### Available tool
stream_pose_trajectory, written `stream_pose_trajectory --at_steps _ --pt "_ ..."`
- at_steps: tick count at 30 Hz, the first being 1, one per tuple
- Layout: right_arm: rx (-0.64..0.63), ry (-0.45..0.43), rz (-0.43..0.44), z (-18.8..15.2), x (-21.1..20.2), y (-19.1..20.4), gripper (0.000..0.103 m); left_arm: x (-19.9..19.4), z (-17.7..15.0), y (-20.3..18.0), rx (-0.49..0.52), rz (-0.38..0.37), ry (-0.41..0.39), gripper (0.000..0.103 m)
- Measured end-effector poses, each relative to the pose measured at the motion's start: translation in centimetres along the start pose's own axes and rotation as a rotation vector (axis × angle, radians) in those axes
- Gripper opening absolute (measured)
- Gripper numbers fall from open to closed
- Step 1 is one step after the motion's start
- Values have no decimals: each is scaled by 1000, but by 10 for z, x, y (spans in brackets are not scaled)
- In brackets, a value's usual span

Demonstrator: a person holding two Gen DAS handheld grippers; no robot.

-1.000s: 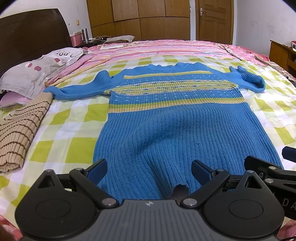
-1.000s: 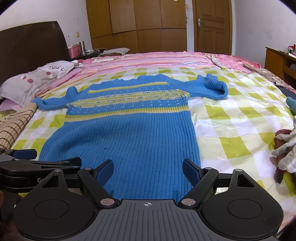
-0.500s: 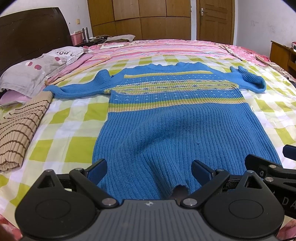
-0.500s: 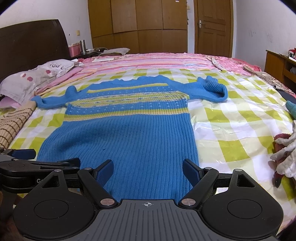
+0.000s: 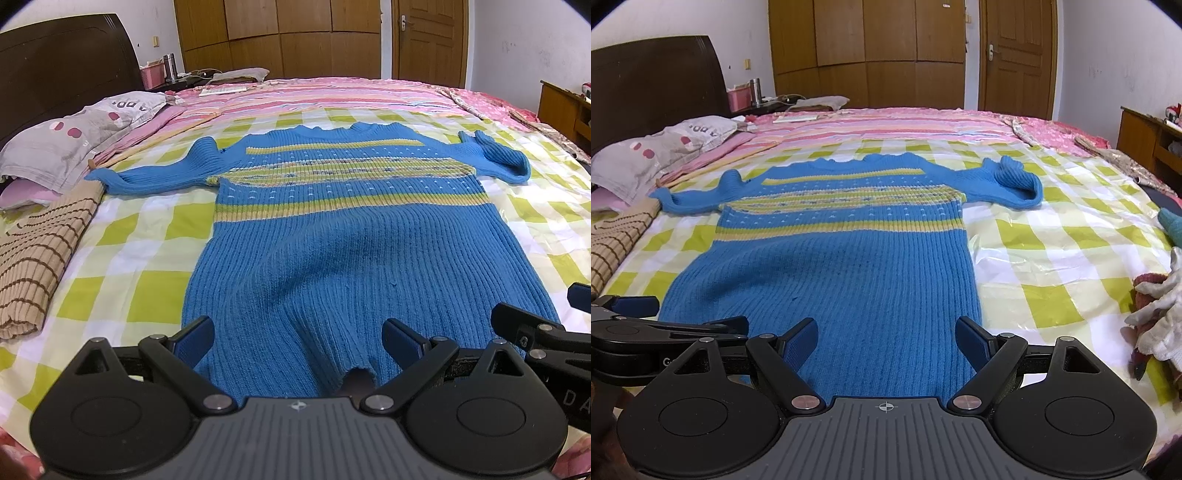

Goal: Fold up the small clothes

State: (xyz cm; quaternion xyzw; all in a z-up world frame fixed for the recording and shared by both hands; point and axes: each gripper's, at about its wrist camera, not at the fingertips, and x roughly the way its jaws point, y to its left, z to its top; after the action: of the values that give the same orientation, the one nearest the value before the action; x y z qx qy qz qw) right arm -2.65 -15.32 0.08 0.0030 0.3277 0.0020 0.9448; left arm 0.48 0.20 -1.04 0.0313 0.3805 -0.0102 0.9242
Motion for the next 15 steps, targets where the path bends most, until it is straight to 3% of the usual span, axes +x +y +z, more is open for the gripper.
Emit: stream_pose_trajectory --at_steps 15 --pt "-42 5 -34 4 3 8 83 4 0 2 -13 10 11 103"
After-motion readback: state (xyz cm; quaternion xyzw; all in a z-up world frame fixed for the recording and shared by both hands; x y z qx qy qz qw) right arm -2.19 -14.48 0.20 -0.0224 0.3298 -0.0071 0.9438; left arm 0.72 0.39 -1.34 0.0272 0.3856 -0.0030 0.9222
